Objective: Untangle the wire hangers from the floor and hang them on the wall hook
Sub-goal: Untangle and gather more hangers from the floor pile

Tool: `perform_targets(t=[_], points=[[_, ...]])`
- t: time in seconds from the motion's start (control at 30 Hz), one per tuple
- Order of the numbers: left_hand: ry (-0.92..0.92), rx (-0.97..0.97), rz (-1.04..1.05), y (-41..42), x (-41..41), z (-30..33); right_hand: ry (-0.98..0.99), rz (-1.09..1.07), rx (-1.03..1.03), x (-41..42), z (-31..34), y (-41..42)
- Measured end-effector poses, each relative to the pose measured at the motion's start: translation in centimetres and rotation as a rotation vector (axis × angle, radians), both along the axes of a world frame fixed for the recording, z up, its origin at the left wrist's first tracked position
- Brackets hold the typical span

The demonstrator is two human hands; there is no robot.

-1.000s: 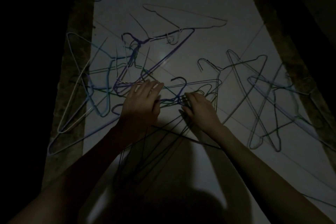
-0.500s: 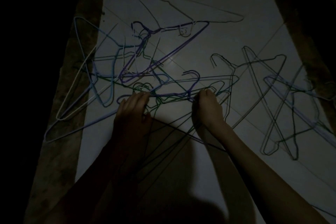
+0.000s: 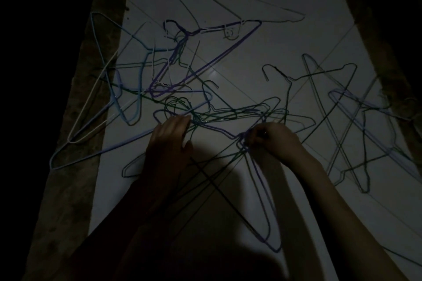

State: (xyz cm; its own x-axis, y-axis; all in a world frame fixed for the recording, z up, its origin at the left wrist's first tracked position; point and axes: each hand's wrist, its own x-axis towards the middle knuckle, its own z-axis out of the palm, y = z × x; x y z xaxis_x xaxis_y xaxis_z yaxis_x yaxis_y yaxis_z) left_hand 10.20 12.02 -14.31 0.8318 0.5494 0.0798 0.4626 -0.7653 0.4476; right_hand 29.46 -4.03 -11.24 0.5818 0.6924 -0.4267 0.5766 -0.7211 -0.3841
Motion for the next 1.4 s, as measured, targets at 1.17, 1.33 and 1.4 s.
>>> perform_targets(t=[1.17, 1.33, 1.4], points=[[-0.045, -0.299, 0.216, 0.3, 0.0, -0.3, -0.492, -0.011, 0.185, 3.6, -1.6, 2.3], [-0.039, -0.456, 0.285, 1.1, 1.2, 0.3, -0.537, -0.022, 0.240, 3.4, -1.8, 1.5], [-0.034, -0.569, 0.268, 1.0, 1.7, 0.2, -0.532, -0.098, 0.272, 3.7, -1.4, 1.2]])
